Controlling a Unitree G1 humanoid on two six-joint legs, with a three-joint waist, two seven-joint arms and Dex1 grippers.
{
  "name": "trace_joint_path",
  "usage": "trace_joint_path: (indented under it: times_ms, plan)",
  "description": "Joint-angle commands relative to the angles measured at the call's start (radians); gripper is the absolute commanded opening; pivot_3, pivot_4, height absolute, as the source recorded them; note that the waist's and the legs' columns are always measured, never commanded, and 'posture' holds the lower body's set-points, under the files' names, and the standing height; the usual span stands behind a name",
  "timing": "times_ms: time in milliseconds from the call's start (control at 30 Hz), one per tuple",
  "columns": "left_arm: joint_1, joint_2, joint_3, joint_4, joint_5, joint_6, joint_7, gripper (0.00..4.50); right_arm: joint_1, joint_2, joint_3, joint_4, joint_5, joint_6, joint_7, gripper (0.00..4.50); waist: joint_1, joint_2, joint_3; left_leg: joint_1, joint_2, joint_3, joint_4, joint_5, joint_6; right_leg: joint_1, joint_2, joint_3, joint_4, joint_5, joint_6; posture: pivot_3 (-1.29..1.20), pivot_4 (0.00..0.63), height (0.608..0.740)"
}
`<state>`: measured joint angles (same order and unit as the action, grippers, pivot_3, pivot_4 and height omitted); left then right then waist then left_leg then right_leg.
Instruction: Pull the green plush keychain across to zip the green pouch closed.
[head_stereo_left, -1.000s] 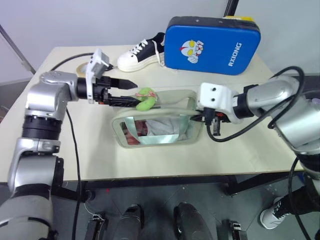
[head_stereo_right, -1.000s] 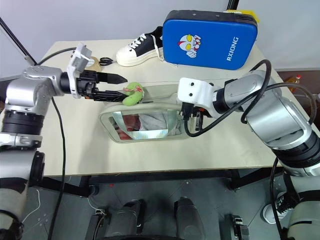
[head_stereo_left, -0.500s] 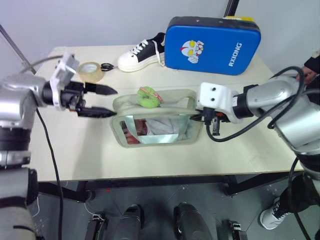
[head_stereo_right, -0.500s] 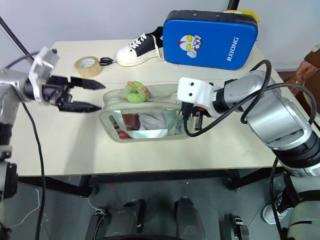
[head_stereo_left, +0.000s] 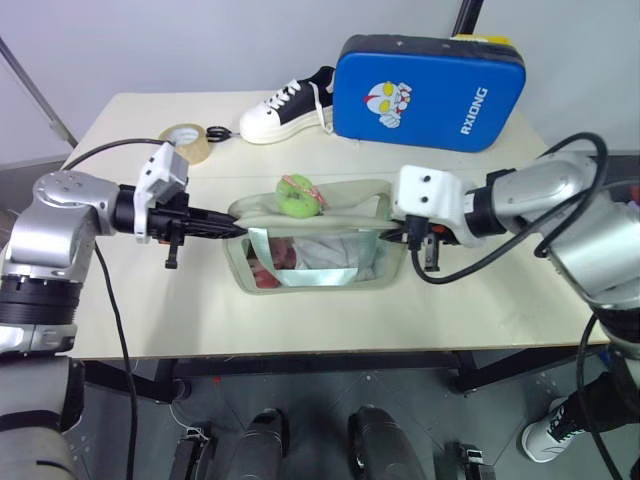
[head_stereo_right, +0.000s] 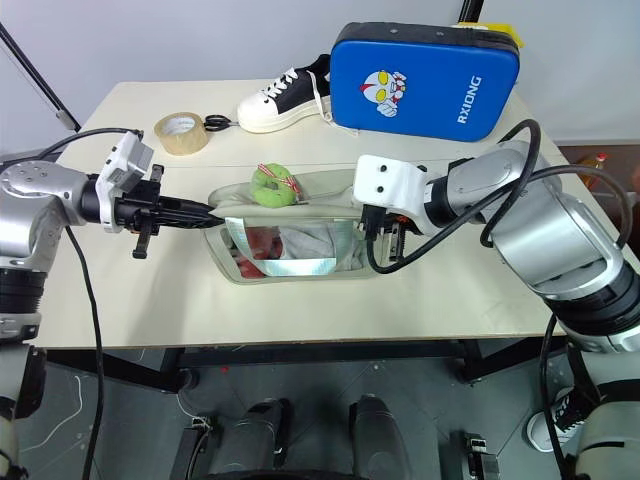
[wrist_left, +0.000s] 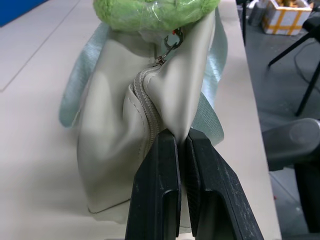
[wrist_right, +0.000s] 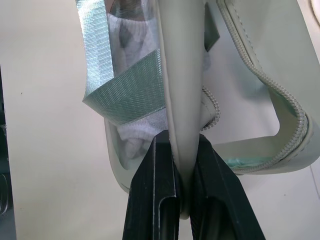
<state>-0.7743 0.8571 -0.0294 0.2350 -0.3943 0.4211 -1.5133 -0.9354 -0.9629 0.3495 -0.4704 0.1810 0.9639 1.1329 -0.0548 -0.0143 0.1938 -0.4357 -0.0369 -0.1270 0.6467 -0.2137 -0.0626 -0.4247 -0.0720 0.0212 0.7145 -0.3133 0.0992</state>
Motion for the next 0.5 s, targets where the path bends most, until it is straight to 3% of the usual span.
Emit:
trace_joint_path:
  times_ms: [33,167,233,300,500]
  plan:
    - [-0.021,-0.012,-0.012,0.012,0.022,-0.031,0.007,0.00,0.010,-0.020,-0.098,-0.052,0.047,-0.047,0.015,1.08,0.004,0.000,0.000,0.000,0.000,0.000,0.000,0.000,0.000,0.000,0.000,0.000,0.000,0.000,0.000,0.00,0.150,0.695]
    - [-0.024,-0.020,-0.018,0.014,0.032,-0.044,0.005,0.00,-0.017,-0.005,-0.204,0.000,0.139,-0.044,0.047,3.07,0.008,0.000,0.000,0.000,0.000,0.000,0.000,0.000,0.000,0.000,0.000,0.000,0.000,0.000,0.000,0.00,0.150,0.695]
    - [-0.023,-0.025,-0.022,0.010,0.032,-0.042,0.008,0.00,-0.111,0.057,-0.245,0.084,0.192,-0.002,0.030,4.02,0.007,0.000,0.000,0.000,0.000,0.000,0.001,0.000,0.000,0.000,0.000,0.000,0.001,0.000,0.000,0.00,0.150,0.695]
    - [-0.023,-0.028,-0.022,0.005,0.035,-0.041,0.018,0.00,-0.215,0.141,-0.218,0.167,0.204,0.050,-0.012,4.02,-0.002,0.001,0.000,0.001,0.000,0.001,0.001,0.000,0.000,0.000,0.000,0.001,0.002,0.000,0.000,0.00,0.150,0.695]
    - [-0.011,-0.028,-0.017,-0.023,0.032,-0.030,0.027,0.00,-0.324,0.336,-0.017,0.285,0.100,0.039,-0.128,4.02,-0.001,0.000,-0.001,0.003,0.000,0.000,0.000,0.000,0.000,0.001,0.001,0.001,0.003,0.000,-0.001,0.00,0.150,0.695]
